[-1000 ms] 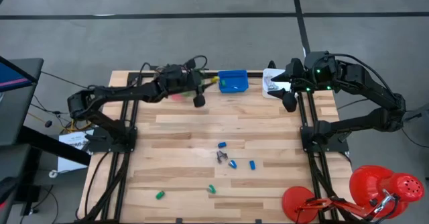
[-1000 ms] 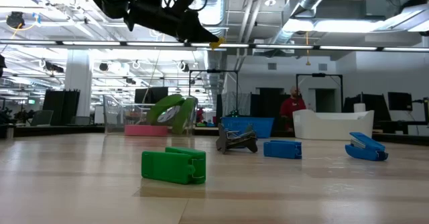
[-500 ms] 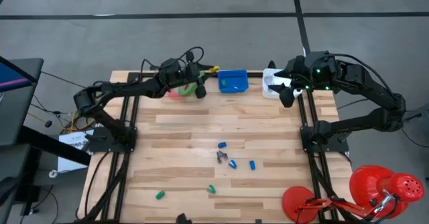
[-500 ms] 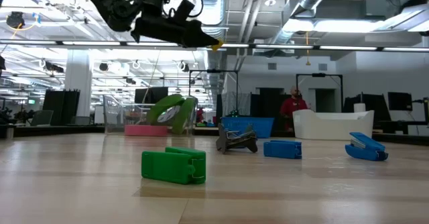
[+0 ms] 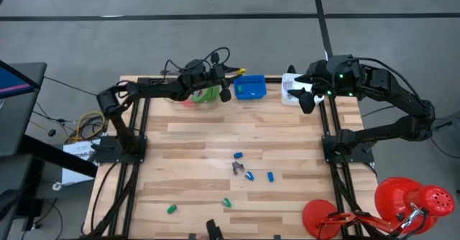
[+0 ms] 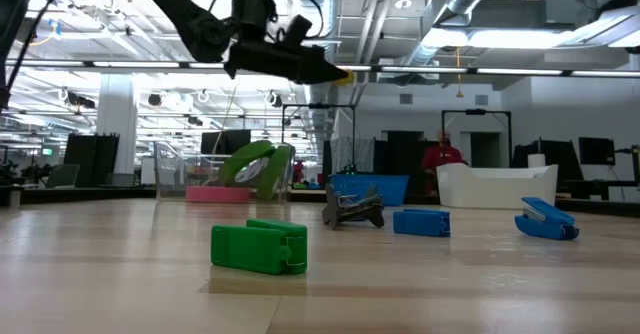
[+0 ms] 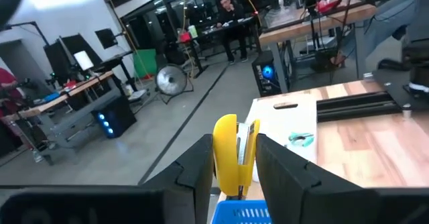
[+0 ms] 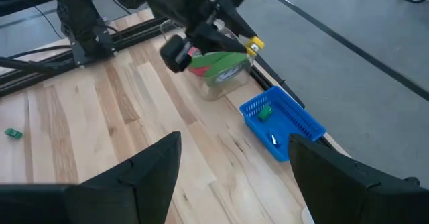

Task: Pick and place Stapler, Stapler remover, tape
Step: Put the yellow stapler into the blue bin

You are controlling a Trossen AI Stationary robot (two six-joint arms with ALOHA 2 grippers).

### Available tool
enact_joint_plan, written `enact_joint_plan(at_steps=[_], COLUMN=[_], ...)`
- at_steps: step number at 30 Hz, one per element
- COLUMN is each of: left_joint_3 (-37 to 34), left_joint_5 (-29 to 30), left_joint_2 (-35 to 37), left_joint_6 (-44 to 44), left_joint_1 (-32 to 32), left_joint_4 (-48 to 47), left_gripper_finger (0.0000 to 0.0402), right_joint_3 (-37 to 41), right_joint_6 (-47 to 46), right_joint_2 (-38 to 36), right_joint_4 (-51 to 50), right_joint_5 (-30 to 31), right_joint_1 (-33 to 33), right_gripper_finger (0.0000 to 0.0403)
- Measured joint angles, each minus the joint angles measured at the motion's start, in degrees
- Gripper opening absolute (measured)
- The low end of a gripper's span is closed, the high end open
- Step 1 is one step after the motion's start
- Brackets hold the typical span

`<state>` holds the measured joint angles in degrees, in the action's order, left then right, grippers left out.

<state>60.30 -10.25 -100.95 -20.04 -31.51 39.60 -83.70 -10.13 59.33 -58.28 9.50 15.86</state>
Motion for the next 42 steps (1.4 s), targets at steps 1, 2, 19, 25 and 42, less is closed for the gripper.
enact_joint_plan(at_steps=[1,2,19,25,42], left_joint_3=[0.8,1.5,5.2,5.2,5.2], left_joint_5=[0.0,0.0,0.1,0.1,2.0], left_joint_2=[-1.2,-2.2,-12.4,-12.5,-12.5], left_joint_6=[0.1,0.7,4.0,4.0,3.9], left_joint_1=[0.0,0.0,-0.3,-0.3,-2.2], left_joint_4=[0.1,0.0,-0.2,-0.2,0.0], left_gripper_finger=[0.0101,0.0101,0.0101,0.0101,0.0101], right_joint_3=[0.0,0.0,2.5,5.1,5.8], right_joint_6=[0.0,0.0,0.1,0.1,0.1], right_joint_2=[0.0,0.0,0.1,0.0,0.0], right_joint_4=[0.0,0.0,0.0,0.2,0.4], right_joint_5=[0.0,0.0,0.0,-0.3,-0.4], right_joint_1=[0.0,0.0,0.0,0.0,0.0], right_gripper_finger=[0.0265,0.0265,0.0265,0.0265,0.0265])
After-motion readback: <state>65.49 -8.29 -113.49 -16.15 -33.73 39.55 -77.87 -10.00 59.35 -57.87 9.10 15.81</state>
